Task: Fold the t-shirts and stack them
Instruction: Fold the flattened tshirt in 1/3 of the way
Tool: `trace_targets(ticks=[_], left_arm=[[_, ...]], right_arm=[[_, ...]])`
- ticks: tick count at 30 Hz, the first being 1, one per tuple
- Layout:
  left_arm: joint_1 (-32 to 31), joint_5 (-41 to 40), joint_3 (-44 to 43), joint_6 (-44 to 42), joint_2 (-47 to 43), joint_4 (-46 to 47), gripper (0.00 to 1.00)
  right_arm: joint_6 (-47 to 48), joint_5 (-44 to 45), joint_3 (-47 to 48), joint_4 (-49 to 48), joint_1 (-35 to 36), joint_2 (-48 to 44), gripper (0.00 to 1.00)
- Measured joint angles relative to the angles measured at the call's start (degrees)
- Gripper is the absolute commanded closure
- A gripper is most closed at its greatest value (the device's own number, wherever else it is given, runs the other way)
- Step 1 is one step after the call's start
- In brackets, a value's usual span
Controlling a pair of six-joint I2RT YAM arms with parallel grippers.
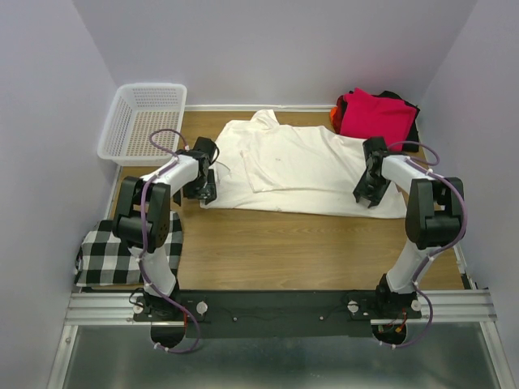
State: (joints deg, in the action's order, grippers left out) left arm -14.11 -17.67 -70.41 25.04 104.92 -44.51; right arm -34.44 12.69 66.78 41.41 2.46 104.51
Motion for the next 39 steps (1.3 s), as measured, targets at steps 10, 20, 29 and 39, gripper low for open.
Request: trace_targets(ticks=[10, 20, 29, 39], left_arm=[[3.15, -3.37, -3.32, -1.53, 2.47, 0.02, 0.07], [4.31, -2.43, -1.84, -2.27, -2.29, -0.31, 0.08], [4.22, 0.70, -0.04, -1.90, -20.76, 5.42, 0.08], [-2.58, 13.09, -4.31, -4.37, -13.42, 14.32, 0.08]], right_arm=[[0.15, 1.09, -1.29, -0.44, -0.02, -0.81, 0.53], [0.50, 4.72, -1.44, 0.76, -0.31, -1.60, 0.53], [1.90, 8.04, -2.16, 4.35, -1.16, -3.34, 0.52], [2.38, 7.34, -2.01, 4.76, 2.36, -11.65, 0.49]])
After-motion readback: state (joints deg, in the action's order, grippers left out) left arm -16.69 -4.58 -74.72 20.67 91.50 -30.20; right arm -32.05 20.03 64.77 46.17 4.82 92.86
